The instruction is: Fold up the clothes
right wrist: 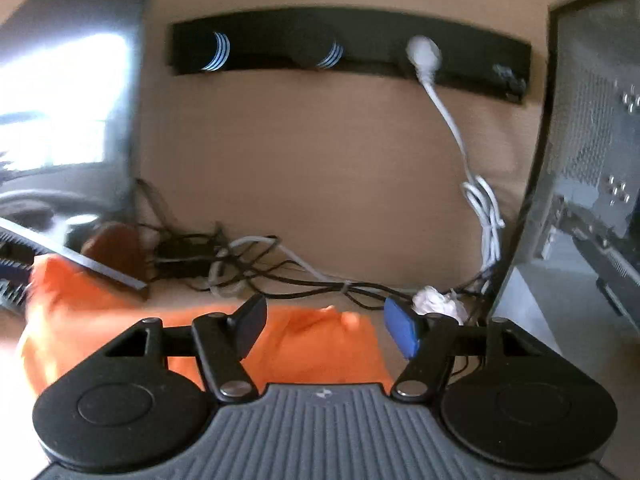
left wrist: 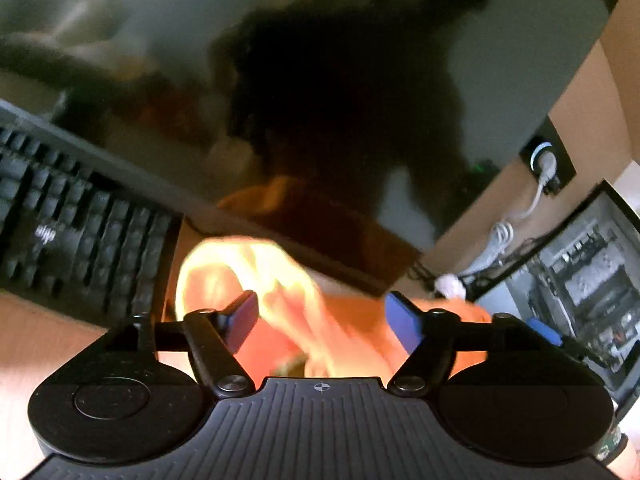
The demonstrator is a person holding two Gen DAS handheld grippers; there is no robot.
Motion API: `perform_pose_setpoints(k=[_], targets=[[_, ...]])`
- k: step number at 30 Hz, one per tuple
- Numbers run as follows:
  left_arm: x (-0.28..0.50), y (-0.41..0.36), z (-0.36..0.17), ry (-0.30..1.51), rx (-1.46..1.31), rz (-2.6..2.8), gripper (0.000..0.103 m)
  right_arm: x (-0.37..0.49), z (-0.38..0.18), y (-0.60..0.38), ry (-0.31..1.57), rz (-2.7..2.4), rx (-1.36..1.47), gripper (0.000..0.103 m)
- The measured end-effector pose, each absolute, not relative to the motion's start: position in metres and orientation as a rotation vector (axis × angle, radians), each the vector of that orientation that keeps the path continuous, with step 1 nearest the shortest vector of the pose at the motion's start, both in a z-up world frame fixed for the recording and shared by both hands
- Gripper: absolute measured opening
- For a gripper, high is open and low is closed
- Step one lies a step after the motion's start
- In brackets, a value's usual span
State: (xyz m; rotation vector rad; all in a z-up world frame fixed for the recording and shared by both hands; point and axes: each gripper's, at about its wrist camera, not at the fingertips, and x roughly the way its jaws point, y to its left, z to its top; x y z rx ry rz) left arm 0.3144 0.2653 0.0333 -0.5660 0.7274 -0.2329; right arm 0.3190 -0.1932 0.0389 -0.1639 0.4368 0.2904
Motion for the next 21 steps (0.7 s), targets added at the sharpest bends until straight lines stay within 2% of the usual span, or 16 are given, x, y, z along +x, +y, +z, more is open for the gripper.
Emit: perform_pose_setpoints(k=[4,8,15,21], targets=[[0.3,0.251,0.026,0.778,-0.532,-0.351,0.085,0.291,0.027,-0.152,0.395,0.484,-0.437,0.066],[0.306,0.215,0.011,0.854,-0.471,-0.477,0.086,0.3,0.005,-0.117,0.416,0.577,-0.625,0.066],[0.316,0.181,-0.052,1.041,-0.49,-0.511,0.083,0.32,-0.053,-0.12,0.68,0.583,-0.611,0.064],[0.273,0.19,-0.058,1.123,-0.563,-0.544,0.082,0.27,-0.029,-0.137,0.793,0.73,-0.54,0.063]])
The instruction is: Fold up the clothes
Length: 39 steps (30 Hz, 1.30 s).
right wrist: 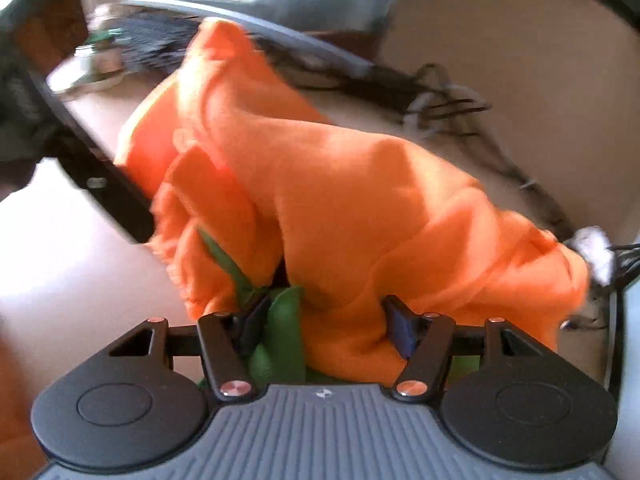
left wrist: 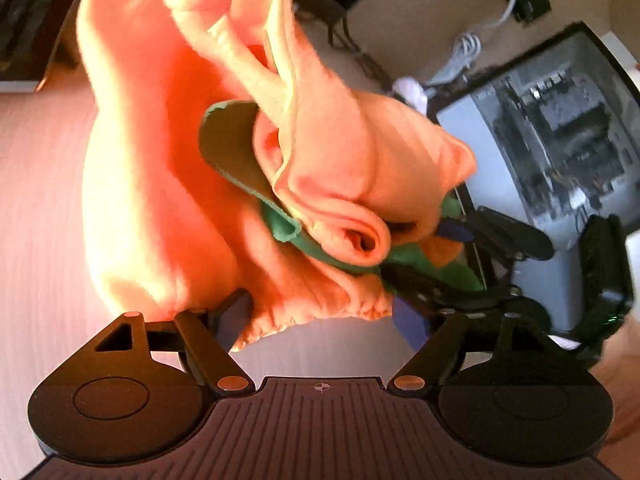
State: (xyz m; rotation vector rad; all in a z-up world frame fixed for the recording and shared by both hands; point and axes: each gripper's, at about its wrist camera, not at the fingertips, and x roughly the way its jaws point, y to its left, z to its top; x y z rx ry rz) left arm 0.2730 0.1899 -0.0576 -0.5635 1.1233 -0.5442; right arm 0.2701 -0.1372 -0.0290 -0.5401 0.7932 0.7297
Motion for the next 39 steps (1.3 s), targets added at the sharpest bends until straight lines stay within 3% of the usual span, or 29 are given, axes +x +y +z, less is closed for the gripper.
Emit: perform_pose_setpoints(k=[3,5,7,12,13,15,16,17,19,23,29,36,39], targets=[[0.256,0.201,-0.056,1.136,-0.614,-0.523,0.083,0.233,0.011,-0.13,0.663,0.834,-0.649,0.066],[0.255,0.206,-0.057,1.13,-0.639,-0.513,0.083,0.223,0.035,-0.122,0.551,0.864,-0.718,0.087],[0.254,0.207,-0.058,1.125,-0.648,-0.508,0.082,0.232,0.041,-0.111,0.498,0.889,-0.789,0.093],[0.247,0.204,-0.056,1.12,-0.61,-0.496,0.083,0.285,0.001,-0.084,0.627,0.913,-0.848,0.096],[0.245,0.204,-0.055,1.12,-0.608,-0.491,0.083,0.298,-0.01,-0.081,0.663,0.902,-0.838,0.094],[0.241,0.205,-0.055,1.12,-0.61,-0.48,0.083,0.327,-0.019,-0.081,0.761,0.887,-0.744,0.072],[0.239,0.205,-0.054,1.121,-0.611,-0.474,0.083,0.337,-0.016,-0.085,0.783,0.871,-0.685,0.049],[0.236,0.207,-0.054,1.121,-0.613,-0.471,0.083,0.345,-0.01,-0.089,0.784,0.847,-0.631,0.035],[0.233,0.209,-0.054,1.121,-0.62,-0.467,0.083,0.356,0.005,-0.096,0.75,0.783,-0.548,0.027],[0.23,0.211,-0.052,1.122,-0.63,-0.458,0.084,0.308,0.02,-0.087,0.389,0.645,-0.733,0.026],[0.218,0.235,-0.025,1.075,-0.599,-0.448,0.085,0.193,-0.066,-0.061,0.17,0.705,-1.176,0.026],[0.223,0.254,0.058,0.797,-0.58,-0.563,0.094,0.173,-0.067,-0.047,0.26,0.702,-1.047,0.038],[0.253,0.235,0.055,0.742,-0.592,-0.589,0.094,0.178,-0.048,-0.046,0.362,0.704,-0.886,0.055]])
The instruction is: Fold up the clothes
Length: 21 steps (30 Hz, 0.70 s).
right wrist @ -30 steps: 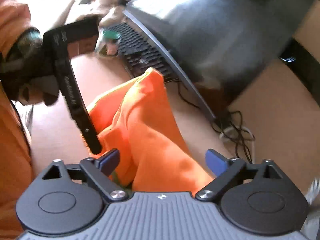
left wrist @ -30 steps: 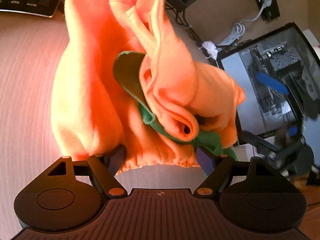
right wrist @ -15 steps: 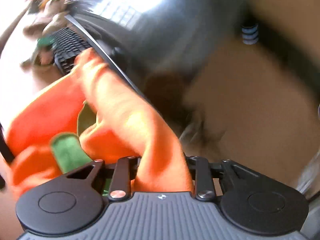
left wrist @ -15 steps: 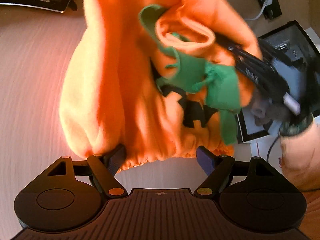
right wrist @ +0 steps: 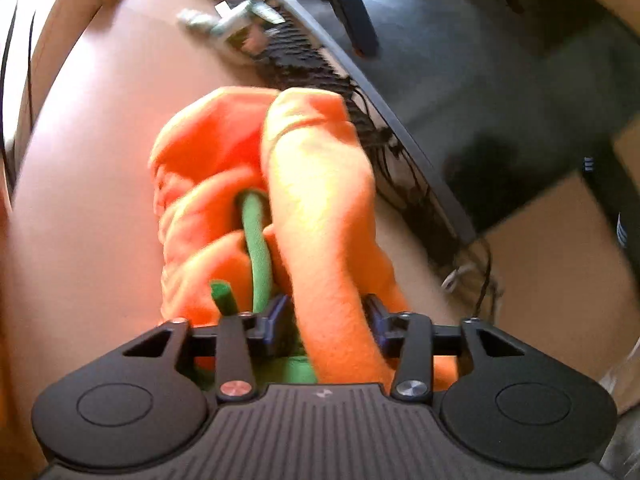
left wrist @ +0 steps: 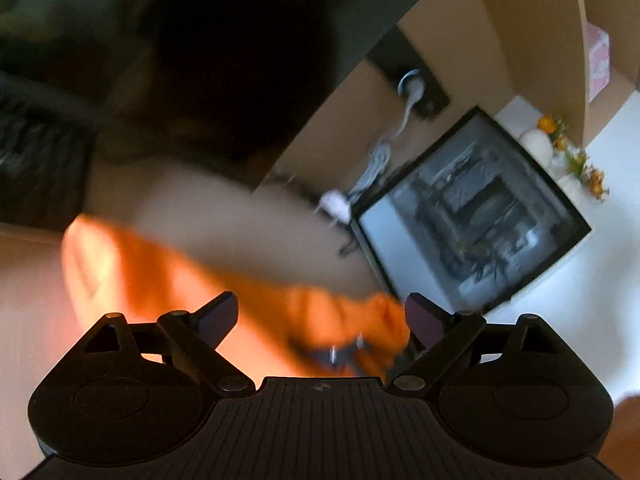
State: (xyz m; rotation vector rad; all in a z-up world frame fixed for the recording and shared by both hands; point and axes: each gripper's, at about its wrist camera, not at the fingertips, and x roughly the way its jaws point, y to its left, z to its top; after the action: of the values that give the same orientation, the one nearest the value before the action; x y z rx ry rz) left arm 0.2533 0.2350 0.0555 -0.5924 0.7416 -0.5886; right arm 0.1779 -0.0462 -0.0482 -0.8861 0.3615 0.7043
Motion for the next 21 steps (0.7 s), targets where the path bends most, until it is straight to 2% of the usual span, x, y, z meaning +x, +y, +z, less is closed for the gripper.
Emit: perform_pose_setpoints(k=[2,6,8,13,17,19,21], targets=[[0.27,0.219,0.03,0.815,-0.609,-0.566,0.094,0.183,-0.03,-0.056,0.448,0.717,-0.734,0.074],[0.262,0.209,-0.012,0.963,-0.567,-0.526,0.092,0.18,0.01,-0.106,0.579,0.745,-0.466,0.087],[0.251,0.21,-0.02,0.995,-0.549,-0.526,0.093,0.181,0.034,-0.128,0.591,0.737,-0.33,0.102],[0.245,0.199,-0.029,1.022,-0.418,-0.489,0.093,0.213,0.054,-0.159,0.579,0.551,0.038,0.103],[0.245,0.183,-0.028,1.018,-0.343,-0.46,0.093,0.241,0.006,-0.164,0.738,0.35,0.193,0.103],[0.242,0.18,-0.028,1.013,-0.306,-0.45,0.093,0.239,-0.028,-0.161,0.831,0.283,0.149,0.103],[0.239,0.179,-0.029,1.01,-0.277,-0.441,0.094,0.227,-0.045,-0.156,0.838,0.253,0.103,0.103]])
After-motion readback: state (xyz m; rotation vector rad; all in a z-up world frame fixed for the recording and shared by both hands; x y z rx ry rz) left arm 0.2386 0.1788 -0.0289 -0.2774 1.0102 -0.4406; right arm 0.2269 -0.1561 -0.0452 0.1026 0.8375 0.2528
